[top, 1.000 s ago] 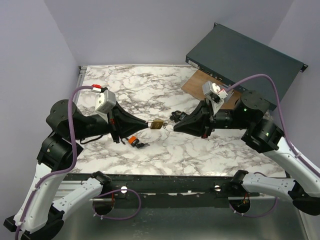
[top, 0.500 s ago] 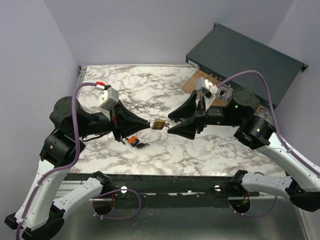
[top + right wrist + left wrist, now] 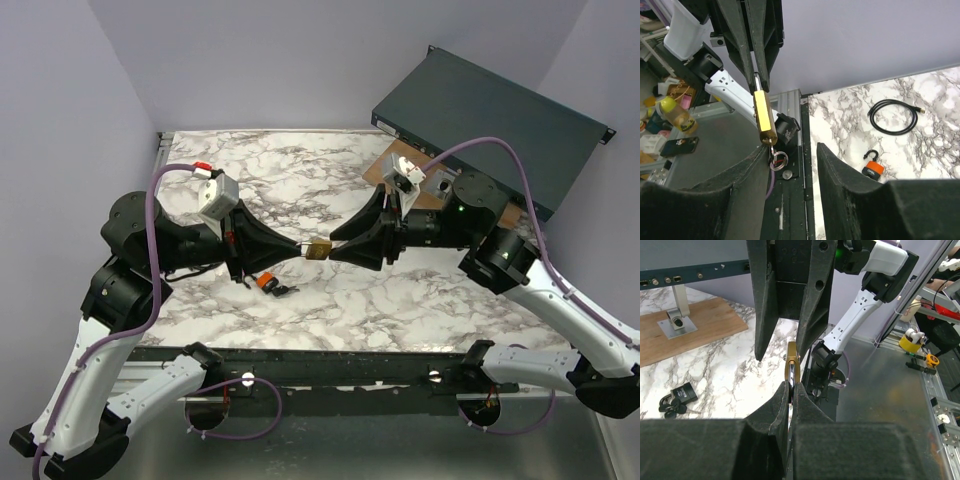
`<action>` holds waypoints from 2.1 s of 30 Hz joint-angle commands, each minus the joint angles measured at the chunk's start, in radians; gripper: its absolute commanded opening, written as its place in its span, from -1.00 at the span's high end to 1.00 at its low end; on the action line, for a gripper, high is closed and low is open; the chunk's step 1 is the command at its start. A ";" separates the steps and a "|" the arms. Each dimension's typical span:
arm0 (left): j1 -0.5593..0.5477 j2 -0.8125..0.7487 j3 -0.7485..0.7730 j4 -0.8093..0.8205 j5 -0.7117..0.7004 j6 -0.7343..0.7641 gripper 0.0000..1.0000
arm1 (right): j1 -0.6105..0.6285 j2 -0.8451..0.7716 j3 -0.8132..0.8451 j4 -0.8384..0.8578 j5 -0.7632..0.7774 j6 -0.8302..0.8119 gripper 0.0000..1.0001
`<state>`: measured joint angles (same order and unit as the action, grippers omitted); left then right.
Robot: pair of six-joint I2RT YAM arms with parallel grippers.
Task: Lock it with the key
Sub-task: Lock the lock, then place the lock at the center of the board.
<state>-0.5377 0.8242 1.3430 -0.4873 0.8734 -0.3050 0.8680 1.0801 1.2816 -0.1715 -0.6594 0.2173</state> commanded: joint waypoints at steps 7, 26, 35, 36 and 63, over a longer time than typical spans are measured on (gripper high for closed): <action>0.004 0.002 0.010 0.042 0.017 -0.006 1.00 | -0.003 0.000 0.010 0.023 -0.035 0.013 0.56; 0.063 -0.010 -0.006 0.105 -0.064 -0.051 1.00 | -0.003 -0.116 -0.069 -0.026 0.059 -0.014 0.99; 0.079 0.023 -0.007 0.069 -0.205 -0.078 1.00 | -0.003 -0.129 -0.117 -0.090 0.316 0.021 0.99; 0.080 0.032 -0.012 0.071 -0.221 -0.088 1.00 | -0.002 -0.124 -0.124 -0.097 0.360 0.034 0.99; -0.121 0.426 -0.477 0.633 -0.469 -0.595 1.00 | -0.358 0.041 -0.370 -0.258 0.744 0.485 0.99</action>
<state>-0.5797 1.1599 0.8833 -0.0666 0.4458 -0.7822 0.5518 1.1637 0.9585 -0.3820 0.0467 0.6144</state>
